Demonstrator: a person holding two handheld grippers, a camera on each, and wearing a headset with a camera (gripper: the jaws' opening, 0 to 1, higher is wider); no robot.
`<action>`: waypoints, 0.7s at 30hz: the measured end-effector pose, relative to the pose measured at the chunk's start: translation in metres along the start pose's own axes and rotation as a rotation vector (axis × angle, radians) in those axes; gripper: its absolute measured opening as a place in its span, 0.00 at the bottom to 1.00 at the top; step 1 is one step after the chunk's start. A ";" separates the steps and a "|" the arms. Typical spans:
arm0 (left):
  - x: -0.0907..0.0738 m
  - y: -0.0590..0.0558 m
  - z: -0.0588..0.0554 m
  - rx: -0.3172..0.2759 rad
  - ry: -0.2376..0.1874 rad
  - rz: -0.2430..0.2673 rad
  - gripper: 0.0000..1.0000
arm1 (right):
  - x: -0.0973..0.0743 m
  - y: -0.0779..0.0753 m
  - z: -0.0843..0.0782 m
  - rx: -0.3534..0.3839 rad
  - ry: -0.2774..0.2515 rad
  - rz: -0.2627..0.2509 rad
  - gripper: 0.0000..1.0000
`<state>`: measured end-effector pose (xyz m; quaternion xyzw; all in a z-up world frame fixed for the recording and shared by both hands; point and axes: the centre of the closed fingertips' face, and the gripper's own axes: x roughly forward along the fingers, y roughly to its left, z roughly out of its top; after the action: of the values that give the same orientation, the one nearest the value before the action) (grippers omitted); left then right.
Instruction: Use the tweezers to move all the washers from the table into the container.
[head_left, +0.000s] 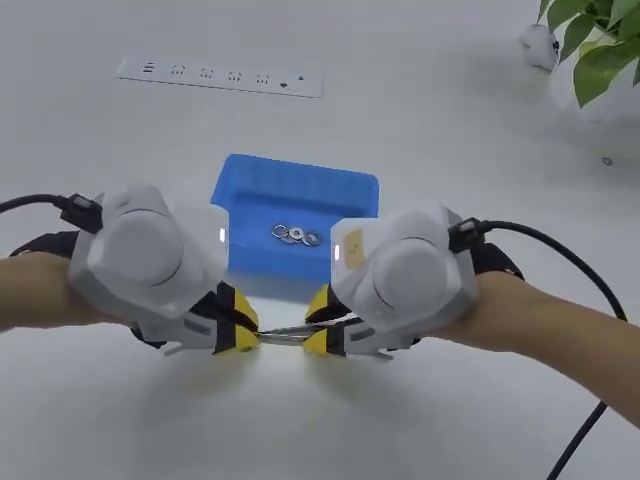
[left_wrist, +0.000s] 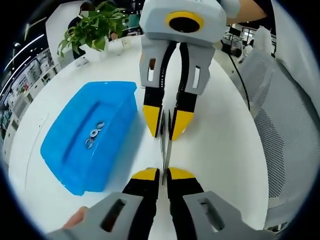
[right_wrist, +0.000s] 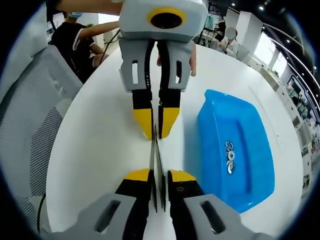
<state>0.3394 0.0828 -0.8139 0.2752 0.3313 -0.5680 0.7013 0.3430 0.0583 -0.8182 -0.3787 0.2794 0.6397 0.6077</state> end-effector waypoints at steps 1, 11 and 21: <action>0.000 0.000 0.000 -0.005 0.001 0.007 0.11 | 0.000 0.000 0.000 -0.005 0.004 -0.008 0.16; -0.027 -0.013 0.001 -0.137 -0.091 0.151 0.27 | -0.054 -0.003 0.003 0.189 -0.204 -0.221 0.21; -0.107 -0.020 0.053 -0.170 -0.375 0.336 0.56 | -0.121 0.000 0.001 0.317 -0.328 -0.408 0.61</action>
<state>0.3132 0.1040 -0.6978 0.1565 0.1917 -0.4548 0.8555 0.3400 -0.0090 -0.7178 -0.2193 0.1920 0.5057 0.8120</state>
